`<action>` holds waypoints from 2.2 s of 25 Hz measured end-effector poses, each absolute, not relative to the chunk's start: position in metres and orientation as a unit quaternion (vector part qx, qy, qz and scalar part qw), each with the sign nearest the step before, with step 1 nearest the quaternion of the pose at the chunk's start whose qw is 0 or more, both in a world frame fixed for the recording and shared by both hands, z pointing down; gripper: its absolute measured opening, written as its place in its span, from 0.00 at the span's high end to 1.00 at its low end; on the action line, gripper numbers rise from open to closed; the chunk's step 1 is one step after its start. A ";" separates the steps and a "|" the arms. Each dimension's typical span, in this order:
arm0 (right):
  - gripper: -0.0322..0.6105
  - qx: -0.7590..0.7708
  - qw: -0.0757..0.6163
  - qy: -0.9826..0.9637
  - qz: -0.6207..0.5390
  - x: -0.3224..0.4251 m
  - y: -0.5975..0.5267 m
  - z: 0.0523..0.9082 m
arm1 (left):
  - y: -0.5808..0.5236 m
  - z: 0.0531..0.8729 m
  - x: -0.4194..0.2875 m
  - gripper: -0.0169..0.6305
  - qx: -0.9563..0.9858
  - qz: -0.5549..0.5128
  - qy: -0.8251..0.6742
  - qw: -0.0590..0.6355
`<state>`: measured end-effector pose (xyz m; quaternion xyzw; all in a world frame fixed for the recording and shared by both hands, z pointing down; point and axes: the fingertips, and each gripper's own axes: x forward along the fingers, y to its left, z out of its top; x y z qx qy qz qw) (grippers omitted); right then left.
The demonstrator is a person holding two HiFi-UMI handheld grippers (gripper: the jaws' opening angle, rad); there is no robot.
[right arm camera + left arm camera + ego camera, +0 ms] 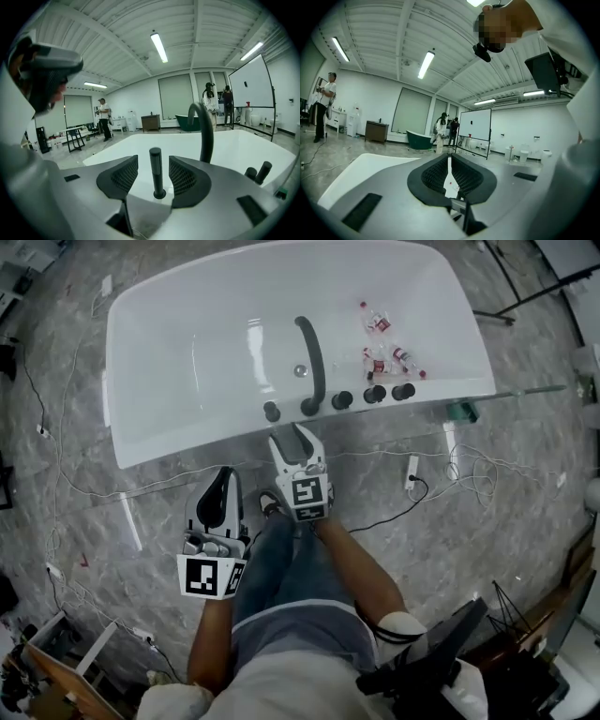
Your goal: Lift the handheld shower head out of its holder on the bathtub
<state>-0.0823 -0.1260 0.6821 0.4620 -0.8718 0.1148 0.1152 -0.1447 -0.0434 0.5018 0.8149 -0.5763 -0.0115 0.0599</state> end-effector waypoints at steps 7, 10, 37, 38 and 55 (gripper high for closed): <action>0.65 0.481 0.160 -0.856 0.105 -0.110 -0.150 0.876 | -0.014 0.628 -0.169 0.94 0.826 0.008 -0.561 0.045; 0.65 0.486 0.183 -0.849 0.095 -0.120 -0.166 0.920 | -0.003 0.665 -0.191 0.94 0.820 0.020 -0.570 0.051; 0.75 0.464 0.092 -0.874 0.111 -0.106 -0.159 0.604 | -0.045 0.484 -0.217 0.94 0.834 -0.086 -0.532 0.120; 0.75 0.461 0.088 -0.877 0.107 -0.101 -0.157 0.565 | -0.054 0.458 -0.216 0.94 0.834 -0.089 -0.532 0.115; 0.75 0.435 0.041 -0.897 0.070 -0.008 -0.088 0.171 | -0.086 0.159 -0.084 0.95 0.858 -0.065 -0.507 0.057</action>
